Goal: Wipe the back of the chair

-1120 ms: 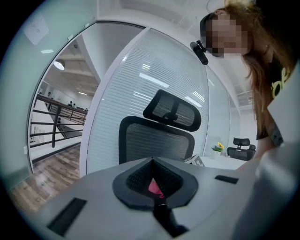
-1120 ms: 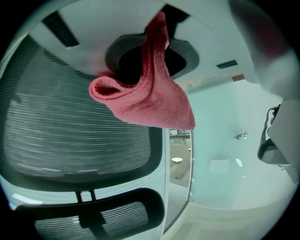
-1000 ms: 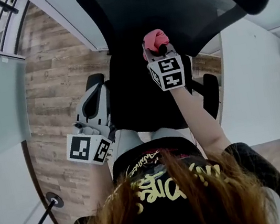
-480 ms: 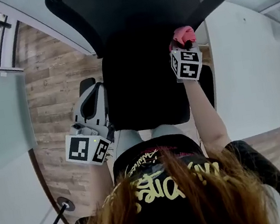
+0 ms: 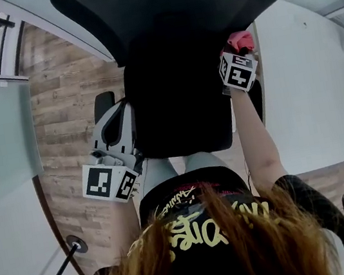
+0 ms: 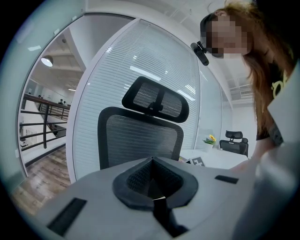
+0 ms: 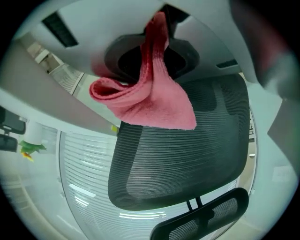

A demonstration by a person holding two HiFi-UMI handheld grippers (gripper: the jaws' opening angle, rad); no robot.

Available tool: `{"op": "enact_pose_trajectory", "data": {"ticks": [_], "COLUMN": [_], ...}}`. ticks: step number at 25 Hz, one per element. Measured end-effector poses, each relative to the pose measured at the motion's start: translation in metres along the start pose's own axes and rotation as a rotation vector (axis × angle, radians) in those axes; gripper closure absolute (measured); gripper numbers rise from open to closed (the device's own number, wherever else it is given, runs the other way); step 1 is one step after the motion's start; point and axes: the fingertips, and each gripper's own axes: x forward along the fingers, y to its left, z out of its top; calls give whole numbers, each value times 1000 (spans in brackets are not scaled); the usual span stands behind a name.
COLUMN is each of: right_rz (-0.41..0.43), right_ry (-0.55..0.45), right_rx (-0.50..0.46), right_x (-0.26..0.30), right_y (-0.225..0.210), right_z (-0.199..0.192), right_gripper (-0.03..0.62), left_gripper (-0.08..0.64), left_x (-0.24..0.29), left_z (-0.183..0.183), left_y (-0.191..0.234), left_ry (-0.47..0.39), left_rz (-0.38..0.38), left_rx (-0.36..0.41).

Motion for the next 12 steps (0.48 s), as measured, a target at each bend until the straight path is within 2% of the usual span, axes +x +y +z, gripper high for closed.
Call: {"op": "enact_pose_trajectory", "data": {"ticks": [12], "right_rz": [-28], "right_ry": [-67], "right_rx": [-10], "right_x": [5], "right_y": [8], "right_z": [-2], "right_gripper": [528], "left_gripper": [568], "left_x": [-2], "left_z": [-30], "left_y": [5], "left_ry": [30], "left_rz": [11], "left_rx": [-33]}}
